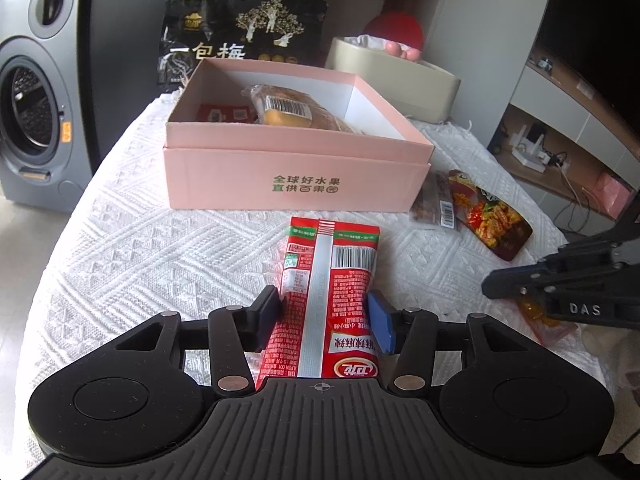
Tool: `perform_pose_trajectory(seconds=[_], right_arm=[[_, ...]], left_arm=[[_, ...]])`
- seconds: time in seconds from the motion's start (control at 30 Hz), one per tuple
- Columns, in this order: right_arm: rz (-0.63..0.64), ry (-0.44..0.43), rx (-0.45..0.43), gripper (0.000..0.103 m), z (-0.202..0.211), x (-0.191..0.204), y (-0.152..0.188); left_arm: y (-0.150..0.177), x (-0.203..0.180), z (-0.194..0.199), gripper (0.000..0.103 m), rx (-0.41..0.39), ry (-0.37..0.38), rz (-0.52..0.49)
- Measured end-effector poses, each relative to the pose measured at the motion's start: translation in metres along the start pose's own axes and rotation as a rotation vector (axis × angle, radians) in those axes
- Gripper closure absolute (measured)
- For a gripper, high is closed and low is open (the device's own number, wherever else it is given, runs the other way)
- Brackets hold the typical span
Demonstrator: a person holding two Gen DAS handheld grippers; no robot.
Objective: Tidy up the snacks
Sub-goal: 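Hold the sausage stick in the left gripper while the right gripper reaches the yellow egg pack, then grasp the pink tray of yellow eggs with the right gripper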
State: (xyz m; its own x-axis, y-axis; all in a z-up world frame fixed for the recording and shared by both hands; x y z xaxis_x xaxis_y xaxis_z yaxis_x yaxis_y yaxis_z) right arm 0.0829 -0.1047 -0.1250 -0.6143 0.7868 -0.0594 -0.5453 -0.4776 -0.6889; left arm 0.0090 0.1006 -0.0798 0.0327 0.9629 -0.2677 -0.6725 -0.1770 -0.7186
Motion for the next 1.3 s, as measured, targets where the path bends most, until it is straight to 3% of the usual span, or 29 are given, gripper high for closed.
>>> perform_pose_trajectory(seconds=[0.07, 0.13, 0.2, 0.3, 0.43, 0.47, 0.5, 0.63, 0.67, 0.7, 0.8, 0.97, 1.03, 1.07, 1.13, 1.17, 1.2, 1.3], right_arm=[[-0.005, 0.028, -0.038, 0.097, 0.007, 0.000, 0.000], [-0.029, 0.080, -0.090, 0.086, 0.007, -0.004, -0.008], [-0.092, 0.091, -0.114, 0.048, -0.004, -0.009, -0.020], [-0.193, 0.084, -0.099, 0.042, -0.028, -0.012, -0.036], [-0.206, 0.124, -0.106, 0.042, -0.052, -0.006, -0.048], [-0.176, 0.148, -0.109, 0.046, -0.054, -0.002, -0.049], [-0.137, 0.165, -0.107, 0.059, -0.055, 0.001, -0.050], [-0.080, 0.147, -0.091, 0.076, -0.041, -0.003, -0.044], [-0.085, 0.126, -0.073, 0.084, -0.037, -0.007, -0.039], [-0.093, 0.103, -0.050, 0.099, -0.033, -0.011, -0.035], [-0.084, 0.064, -0.015, 0.100, -0.016, -0.018, -0.012], [-0.044, 0.168, -0.034, 0.100, 0.012, -0.029, 0.012], [-0.058, 0.170, -0.048, 0.099, 0.021, -0.036, 0.018], [-0.079, 0.148, -0.045, 0.097, 0.025, -0.040, 0.019], [-0.120, 0.104, -0.042, 0.077, 0.031, -0.044, 0.023], [-0.143, 0.088, -0.044, 0.049, 0.033, -0.044, 0.026], [-0.163, 0.081, -0.049, 0.030, 0.035, -0.043, 0.028], [-0.190, 0.062, -0.071, 0.031, 0.041, -0.038, 0.038]], left_arm=[[0.001, -0.002, 0.000, 0.048, -0.004, -0.007, -0.009], [0.001, -0.004, -0.002, 0.048, -0.006, -0.013, -0.018], [0.002, -0.007, -0.002, 0.048, -0.005, -0.024, -0.031], [0.002, -0.007, -0.002, 0.048, -0.001, -0.026, -0.031], [0.001, -0.006, -0.002, 0.048, 0.003, -0.023, -0.024], [0.001, -0.005, -0.002, 0.048, 0.003, -0.021, -0.023], [0.001, -0.005, -0.002, 0.048, 0.002, -0.019, -0.022], [0.001, -0.004, -0.002, 0.048, -0.001, -0.015, -0.017], [0.001, -0.004, -0.002, 0.048, -0.002, -0.015, -0.018], [0.002, -0.004, -0.002, 0.048, -0.003, -0.016, -0.020], [0.002, -0.005, -0.002, 0.048, -0.001, -0.020, -0.023], [0.001, -0.007, -0.003, 0.047, 0.004, -0.030, -0.026], [0.001, -0.008, -0.003, 0.047, 0.005, -0.035, -0.033], [0.001, -0.009, -0.004, 0.047, 0.005, -0.037, -0.036], [0.001, -0.009, -0.004, 0.047, 0.004, -0.038, -0.038], [0.001, -0.009, -0.004, 0.047, 0.005, -0.040, -0.039], [0.001, -0.009, -0.004, 0.047, 0.005, -0.043, -0.041], [0.002, -0.010, -0.004, 0.047, 0.003, -0.047, -0.049]])
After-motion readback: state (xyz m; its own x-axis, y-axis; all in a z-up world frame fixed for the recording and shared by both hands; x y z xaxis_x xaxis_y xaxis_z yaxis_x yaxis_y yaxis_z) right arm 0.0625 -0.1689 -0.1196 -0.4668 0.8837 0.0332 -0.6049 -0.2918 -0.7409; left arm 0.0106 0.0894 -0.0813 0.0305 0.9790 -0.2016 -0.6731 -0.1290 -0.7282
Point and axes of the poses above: each gripper's, at about its wrist camera, not at the fingertips, and z roughly against the way its jaws point, x to its left, y to its underside, the point moved 1 cm from there along -z, roughly the way its jaws point, and after that the axes turned 6 degrees about y, right-handed, at the moved point
